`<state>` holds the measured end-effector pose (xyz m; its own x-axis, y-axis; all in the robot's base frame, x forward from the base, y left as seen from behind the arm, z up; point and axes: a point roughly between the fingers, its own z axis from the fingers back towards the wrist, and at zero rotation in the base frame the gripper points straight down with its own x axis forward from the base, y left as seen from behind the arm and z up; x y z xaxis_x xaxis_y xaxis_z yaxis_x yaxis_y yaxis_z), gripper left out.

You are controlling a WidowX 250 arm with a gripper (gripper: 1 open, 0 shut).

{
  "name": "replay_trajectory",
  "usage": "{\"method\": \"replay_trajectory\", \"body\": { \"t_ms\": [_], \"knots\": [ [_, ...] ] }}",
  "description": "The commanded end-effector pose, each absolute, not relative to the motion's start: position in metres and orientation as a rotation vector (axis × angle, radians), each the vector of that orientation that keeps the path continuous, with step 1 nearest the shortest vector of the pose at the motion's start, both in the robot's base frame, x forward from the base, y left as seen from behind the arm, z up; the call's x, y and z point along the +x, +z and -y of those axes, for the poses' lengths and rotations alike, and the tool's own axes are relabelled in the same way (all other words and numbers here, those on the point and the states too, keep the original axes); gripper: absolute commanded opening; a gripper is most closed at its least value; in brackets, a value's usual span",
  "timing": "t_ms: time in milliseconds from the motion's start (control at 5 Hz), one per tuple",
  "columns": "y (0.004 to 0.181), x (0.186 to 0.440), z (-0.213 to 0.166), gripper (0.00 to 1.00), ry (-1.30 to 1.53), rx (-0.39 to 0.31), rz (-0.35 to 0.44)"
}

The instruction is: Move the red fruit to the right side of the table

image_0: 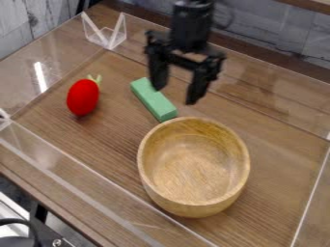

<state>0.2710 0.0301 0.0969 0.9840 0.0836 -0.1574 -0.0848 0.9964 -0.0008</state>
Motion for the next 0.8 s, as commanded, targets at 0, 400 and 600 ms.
{"method": "replay_trajectory", "body": {
  "t_ms": [0, 400, 600],
  "knots": [
    [0.114, 0.260, -0.069, 1.00, 0.129, 0.010, -0.057],
    [0.110, 0.239, -0.137, 1.00, 0.216, 0.020, 0.003],
    [0.100, 0.238, -0.147, 1.00, 0.262, 0.022, 0.017]
  ]
}}
